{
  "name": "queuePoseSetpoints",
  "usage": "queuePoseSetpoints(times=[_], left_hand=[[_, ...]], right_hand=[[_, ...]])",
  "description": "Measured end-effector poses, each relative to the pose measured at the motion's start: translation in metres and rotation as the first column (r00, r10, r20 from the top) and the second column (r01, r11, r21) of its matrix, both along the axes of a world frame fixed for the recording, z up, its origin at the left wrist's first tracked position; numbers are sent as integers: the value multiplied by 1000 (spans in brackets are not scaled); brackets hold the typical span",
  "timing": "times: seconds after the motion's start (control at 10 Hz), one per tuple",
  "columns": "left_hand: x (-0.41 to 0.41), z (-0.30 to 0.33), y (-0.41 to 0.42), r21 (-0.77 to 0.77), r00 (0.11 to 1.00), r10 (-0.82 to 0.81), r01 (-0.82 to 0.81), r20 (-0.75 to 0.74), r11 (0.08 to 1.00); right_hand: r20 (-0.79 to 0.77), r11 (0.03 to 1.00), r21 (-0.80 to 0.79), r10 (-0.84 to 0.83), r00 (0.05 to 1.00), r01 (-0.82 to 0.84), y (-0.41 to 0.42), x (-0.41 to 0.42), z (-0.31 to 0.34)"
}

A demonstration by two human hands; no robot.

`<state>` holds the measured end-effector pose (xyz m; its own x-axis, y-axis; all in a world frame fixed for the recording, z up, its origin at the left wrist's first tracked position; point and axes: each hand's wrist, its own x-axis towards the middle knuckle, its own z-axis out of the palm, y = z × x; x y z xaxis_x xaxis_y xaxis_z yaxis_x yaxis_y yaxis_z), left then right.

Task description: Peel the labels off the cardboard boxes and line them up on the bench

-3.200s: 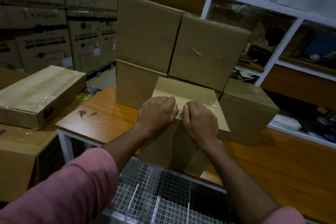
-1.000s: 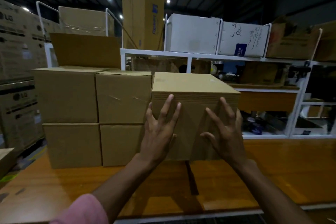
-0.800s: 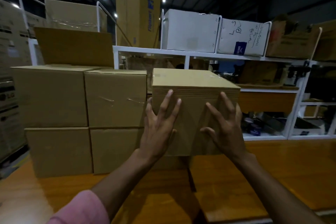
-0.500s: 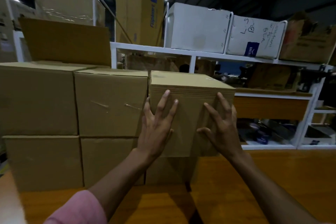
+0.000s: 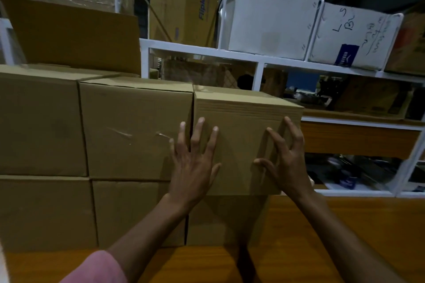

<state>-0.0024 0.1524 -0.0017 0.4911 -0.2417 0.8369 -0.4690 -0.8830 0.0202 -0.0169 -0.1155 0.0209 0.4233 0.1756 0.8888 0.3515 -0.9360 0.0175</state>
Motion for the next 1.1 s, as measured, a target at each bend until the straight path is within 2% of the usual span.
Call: queuePoseSetpoints(times=[0.1,0.6,0.8,1.1], left_hand=[[13,-11,7,-22,1000,16,-17,-26,1000],[37,-30,18,108,990,133,-127,-47,986],[38,-31,19,128,989,145,-143,-3,981],[23,-22,20,171,991,129,-121,-40,978]], right_hand=[[-14,1000,8,-8,1000,8,1,13,-2],[-54,998,63,6,999,-2,1,51,-5],[-62,996,78,-33,998,38,6,49,-14],[-132,980,43,-186,974,193,39,24,-31]])
